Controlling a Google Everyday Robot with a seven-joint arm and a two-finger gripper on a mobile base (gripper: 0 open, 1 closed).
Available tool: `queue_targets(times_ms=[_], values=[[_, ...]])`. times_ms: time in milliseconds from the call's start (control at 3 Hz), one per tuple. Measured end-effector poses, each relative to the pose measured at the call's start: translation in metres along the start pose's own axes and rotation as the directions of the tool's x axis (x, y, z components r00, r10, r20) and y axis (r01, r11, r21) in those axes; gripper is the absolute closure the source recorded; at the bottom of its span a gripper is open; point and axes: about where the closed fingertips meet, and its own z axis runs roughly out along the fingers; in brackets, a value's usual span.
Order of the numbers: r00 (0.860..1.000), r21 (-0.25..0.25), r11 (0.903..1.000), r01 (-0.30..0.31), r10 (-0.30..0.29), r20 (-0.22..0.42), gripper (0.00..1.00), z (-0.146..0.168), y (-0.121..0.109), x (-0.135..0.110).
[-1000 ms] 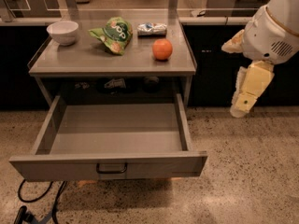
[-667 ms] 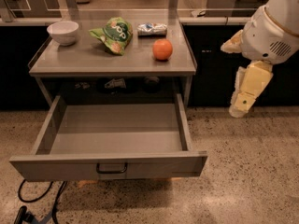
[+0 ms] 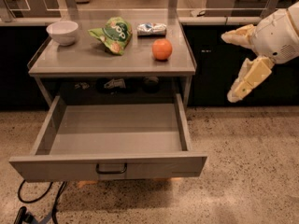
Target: Place orange into top drawer
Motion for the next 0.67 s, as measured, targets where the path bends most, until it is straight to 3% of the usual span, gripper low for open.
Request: queue_targets(times_ms=[333,667], values=[[0.951,0.063,0.9979,-0.017,-0.003,0.308,0.00,0.010,-0.057,-0.018],[0.908,0.061,0.9968,-0.052,0.022,0.418,0.00,0.011,-0.077,-0.014]])
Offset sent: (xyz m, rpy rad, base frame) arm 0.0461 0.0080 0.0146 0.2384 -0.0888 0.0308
